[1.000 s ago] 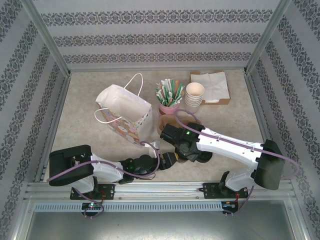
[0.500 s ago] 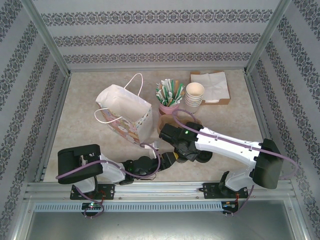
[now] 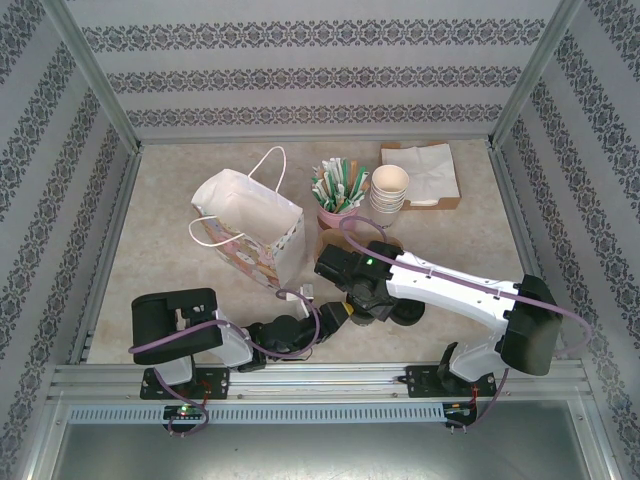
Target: Pack the takeout coffee
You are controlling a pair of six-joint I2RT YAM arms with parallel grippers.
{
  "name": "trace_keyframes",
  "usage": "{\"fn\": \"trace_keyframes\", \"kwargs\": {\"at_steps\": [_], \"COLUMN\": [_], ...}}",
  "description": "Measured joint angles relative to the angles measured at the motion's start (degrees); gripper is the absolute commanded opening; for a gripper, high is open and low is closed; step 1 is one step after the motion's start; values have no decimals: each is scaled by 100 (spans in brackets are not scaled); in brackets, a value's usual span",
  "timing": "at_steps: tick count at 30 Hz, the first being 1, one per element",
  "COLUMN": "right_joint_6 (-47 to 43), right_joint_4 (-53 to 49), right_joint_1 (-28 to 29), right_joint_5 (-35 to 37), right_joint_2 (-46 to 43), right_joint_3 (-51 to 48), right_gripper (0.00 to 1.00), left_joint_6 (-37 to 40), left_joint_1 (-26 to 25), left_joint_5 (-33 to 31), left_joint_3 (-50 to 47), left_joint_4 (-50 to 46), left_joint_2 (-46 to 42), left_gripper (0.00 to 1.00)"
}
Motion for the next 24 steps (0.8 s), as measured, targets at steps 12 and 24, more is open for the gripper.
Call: {"fn": "trace_keyframes", "kwargs": {"at_steps": [12, 24], "right_joint_6": [-26, -133], "right_joint_4": [125, 522], "right_joint_1": [-42, -184], "right_joint_5": [-9, -173], "right_joint_2": [-164, -426], "right_joint_3": [9, -299], "right_gripper": [78, 76], "left_joint_6": [50, 957], "left_joint_1": [4, 50], "left_joint_5": [-48, -201], "left_joint_3": [107, 1272], "left_joint_4": [-1058, -4422], "left_joint_2": [-566, -2120], "left_gripper": [51, 55]}}
